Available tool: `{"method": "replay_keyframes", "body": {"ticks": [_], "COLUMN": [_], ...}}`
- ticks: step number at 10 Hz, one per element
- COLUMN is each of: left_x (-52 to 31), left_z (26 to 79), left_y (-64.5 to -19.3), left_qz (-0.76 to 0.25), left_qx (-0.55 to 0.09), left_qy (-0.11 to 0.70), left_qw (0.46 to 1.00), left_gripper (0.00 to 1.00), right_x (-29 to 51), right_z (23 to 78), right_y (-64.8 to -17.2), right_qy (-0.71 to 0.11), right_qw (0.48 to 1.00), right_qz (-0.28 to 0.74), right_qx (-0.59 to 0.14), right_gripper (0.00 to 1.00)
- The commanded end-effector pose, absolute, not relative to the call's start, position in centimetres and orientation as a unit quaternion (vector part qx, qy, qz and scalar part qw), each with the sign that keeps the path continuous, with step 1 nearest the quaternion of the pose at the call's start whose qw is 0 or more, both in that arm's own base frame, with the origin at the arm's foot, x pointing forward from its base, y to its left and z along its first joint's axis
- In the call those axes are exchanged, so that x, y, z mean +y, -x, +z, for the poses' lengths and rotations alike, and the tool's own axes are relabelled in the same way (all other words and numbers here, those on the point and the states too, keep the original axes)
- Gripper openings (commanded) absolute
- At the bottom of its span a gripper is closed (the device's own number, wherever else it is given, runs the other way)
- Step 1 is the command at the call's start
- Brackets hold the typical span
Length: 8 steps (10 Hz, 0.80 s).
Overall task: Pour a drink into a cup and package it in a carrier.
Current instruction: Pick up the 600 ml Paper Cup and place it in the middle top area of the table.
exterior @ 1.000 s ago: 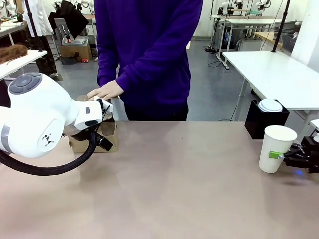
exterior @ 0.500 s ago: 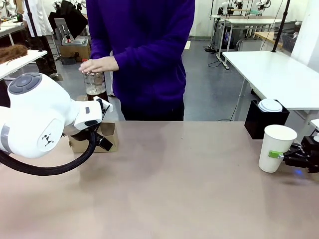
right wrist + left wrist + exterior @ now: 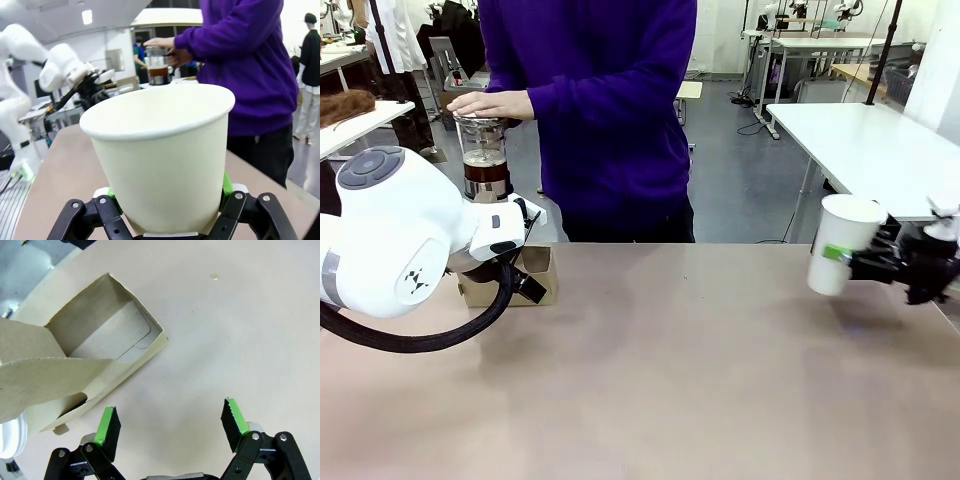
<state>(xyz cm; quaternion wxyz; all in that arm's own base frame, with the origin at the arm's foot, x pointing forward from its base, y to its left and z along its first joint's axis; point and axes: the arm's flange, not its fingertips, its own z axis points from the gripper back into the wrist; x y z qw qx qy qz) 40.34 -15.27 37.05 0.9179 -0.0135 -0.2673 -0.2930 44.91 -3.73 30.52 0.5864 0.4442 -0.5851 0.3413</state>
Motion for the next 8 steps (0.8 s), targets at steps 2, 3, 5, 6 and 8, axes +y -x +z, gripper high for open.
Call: {"method": "replay_keyframes", "body": {"ticks": [2, 3, 5, 6, 8], "left_x": [-15.2, -15.2, -15.2, -15.2, -15.2], "left_z": [37.1, 37.1, 37.1, 37.1, 37.1], "left_y": [-40.3, -40.3, -40.3, -40.3, -40.3], "left_qz": [-0.292, -0.292, -0.292, -0.292, -0.292], "left_qx": [-0.267, -0.267, -0.267, -0.267, -0.267], "left_qy": [0.014, 0.014, 0.014, 0.014, 0.014], "left_qw": [0.918, 0.918, 0.918, 0.918, 0.918], "left_gripper": [1.0, 1.0, 1.0, 1.0, 1.0], "right_x": [3.9, 6.1, 8.8, 10.2, 11.6], "right_z": [33.0, 32.9, 32.3, 31.6, 29.8], "right_y": [-48.8, -50.6, -53.5, -54.8, -57.3], "right_qy": [-0.433, -0.433, -0.432, -0.432, -0.428], "right_qw": [0.612, 0.615, 0.619, 0.618, 0.617], "right_qz": [0.316, 0.31, 0.303, 0.299, 0.297], "right_qx": [-0.582, -0.582, -0.581, -0.584, -0.59], "right_gripper": [0.8, 0.8, 0.8, 0.8, 0.8]}}
